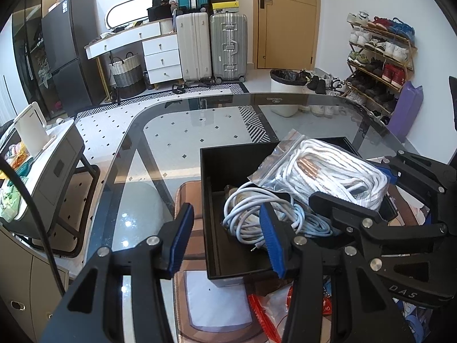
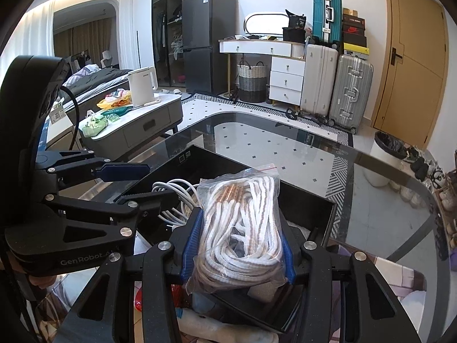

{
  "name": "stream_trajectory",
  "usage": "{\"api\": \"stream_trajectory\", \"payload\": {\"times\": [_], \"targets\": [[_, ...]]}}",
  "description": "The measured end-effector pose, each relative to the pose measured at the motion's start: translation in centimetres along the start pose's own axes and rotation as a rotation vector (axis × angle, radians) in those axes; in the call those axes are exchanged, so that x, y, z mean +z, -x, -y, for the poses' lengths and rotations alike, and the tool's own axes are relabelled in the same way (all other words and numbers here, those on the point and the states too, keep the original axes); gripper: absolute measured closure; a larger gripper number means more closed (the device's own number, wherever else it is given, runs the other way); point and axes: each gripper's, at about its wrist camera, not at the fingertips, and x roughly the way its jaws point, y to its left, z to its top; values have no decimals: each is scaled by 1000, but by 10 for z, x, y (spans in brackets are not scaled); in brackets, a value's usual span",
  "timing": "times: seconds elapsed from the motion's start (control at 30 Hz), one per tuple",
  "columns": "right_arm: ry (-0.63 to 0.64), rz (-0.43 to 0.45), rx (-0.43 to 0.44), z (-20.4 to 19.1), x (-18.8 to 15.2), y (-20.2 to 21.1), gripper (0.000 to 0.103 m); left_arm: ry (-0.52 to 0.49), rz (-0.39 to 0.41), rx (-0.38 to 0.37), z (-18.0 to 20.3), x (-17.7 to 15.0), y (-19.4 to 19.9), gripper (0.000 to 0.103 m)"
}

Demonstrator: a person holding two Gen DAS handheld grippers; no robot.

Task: Organize soft objects
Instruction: 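Lower the coiled cable into the box with the left gripper while the right lowers the bagged rope, then open both grippers to release the rope and cable into the box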

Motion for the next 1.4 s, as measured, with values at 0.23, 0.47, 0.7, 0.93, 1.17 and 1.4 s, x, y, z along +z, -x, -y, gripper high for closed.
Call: {"api": "stream_trajectory", "payload": {"times": [0.23, 0.47, 0.7, 0.93, 1.17, 1.4], "targets": [[39, -3, 7, -2, 3, -10, 56, 0, -5, 4, -1, -1, -1, 56], [51, -7, -13, -1, -1, -16, 40, 3, -8, 2, -5, -4, -1, 56], [48, 24, -28, -1, -2, -5, 18, 5, -12, -1, -6, -4, -2, 55], [31, 26, -43, 3, -5, 1, 8, -7, 2, 9, -5, -5, 2, 37], [-7, 39, -32, 8, -6, 8, 1, 2, 20, 8, -6, -6, 5, 17], [-18, 43, -30, 10, -7, 14, 1, 13, 23, -5, -10, -7, 7, 6]]}}
